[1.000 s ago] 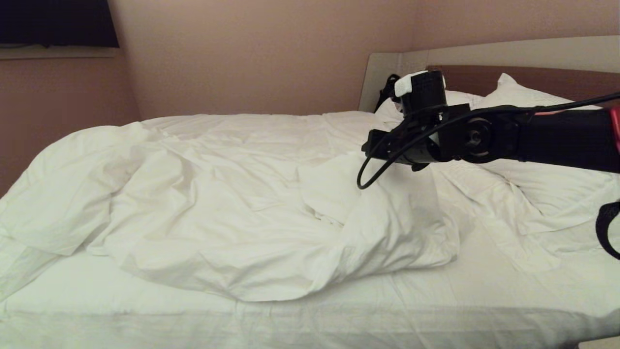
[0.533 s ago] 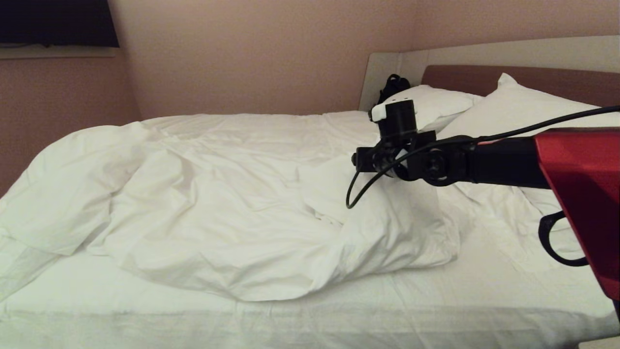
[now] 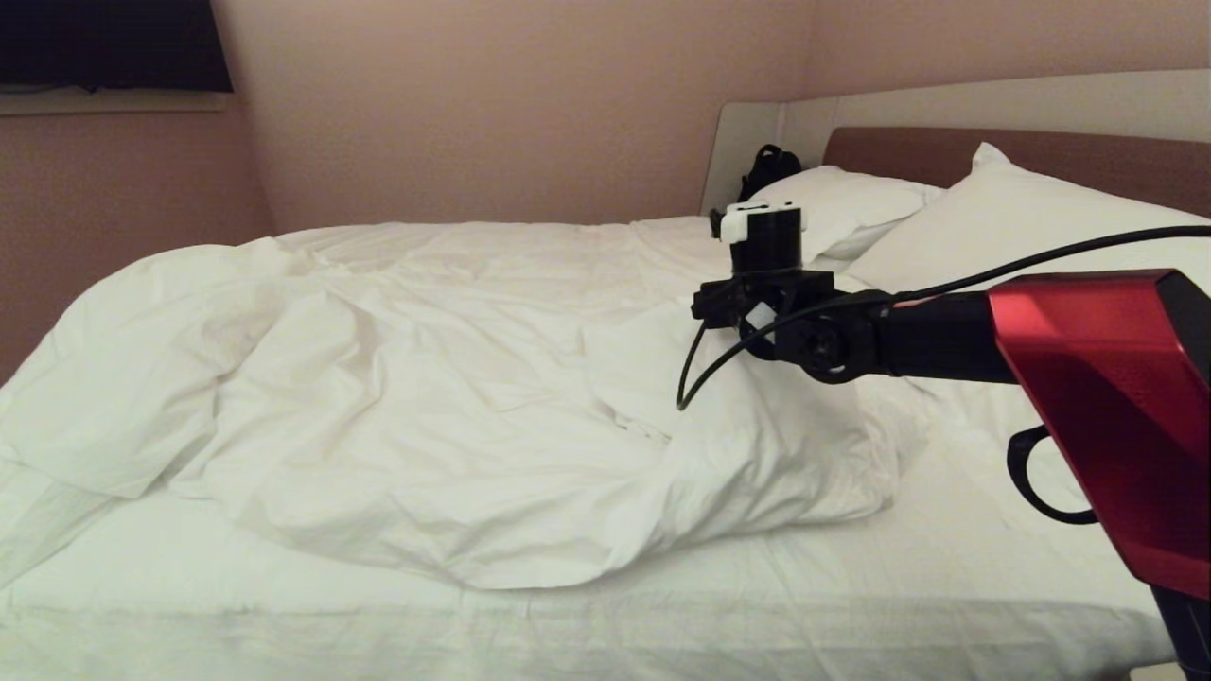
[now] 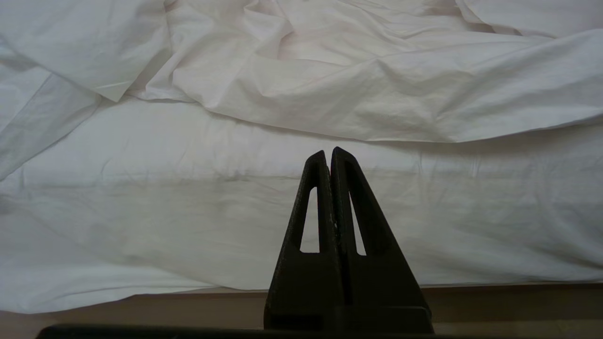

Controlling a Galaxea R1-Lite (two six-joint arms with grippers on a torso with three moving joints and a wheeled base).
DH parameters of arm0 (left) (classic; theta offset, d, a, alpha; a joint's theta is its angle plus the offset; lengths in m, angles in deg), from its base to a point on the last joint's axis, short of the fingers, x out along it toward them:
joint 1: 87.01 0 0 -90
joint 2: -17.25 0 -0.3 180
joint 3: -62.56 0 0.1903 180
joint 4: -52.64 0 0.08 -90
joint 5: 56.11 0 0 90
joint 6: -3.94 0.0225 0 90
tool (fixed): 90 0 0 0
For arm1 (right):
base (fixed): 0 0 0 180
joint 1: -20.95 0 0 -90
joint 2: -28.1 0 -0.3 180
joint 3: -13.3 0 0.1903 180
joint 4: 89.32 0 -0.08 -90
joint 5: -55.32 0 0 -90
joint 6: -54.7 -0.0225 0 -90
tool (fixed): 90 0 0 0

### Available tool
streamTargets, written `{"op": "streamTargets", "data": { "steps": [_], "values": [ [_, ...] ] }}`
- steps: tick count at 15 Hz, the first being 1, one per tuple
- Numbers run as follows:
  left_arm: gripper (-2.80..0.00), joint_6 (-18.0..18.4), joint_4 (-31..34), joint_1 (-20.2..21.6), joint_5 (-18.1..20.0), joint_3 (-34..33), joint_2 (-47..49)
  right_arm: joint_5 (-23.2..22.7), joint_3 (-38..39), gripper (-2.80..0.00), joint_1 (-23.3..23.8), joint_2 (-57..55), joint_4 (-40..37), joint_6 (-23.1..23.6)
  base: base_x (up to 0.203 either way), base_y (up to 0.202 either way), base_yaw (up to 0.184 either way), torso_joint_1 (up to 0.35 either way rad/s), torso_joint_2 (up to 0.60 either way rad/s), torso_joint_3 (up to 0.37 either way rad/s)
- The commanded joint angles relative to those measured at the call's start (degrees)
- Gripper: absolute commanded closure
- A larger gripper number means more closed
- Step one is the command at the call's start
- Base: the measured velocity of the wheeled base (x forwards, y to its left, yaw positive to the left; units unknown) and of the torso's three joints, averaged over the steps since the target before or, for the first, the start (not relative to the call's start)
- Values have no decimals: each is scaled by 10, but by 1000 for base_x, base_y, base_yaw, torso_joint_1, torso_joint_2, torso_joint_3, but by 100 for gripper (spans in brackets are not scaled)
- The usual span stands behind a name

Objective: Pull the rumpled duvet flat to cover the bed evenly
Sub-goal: Flatten the corners of the folded blanket

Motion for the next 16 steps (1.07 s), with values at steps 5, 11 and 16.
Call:
{"op": "streamTargets", "data": {
  "steps": [5,11,16],
  "values": [
    [0,0,0,0,0,0,0,58,3,-280,16,-30,7,32,0,0,0,0,0,0],
    [0,0,0,0,0,0,0,79,4,-280,30,-38,4,30,0,0,0,0,0,0],
    [0,0,0,0,0,0,0,97,32,-280,63,-38,1,18,0,0,0,0,0,0]
  ]
}}
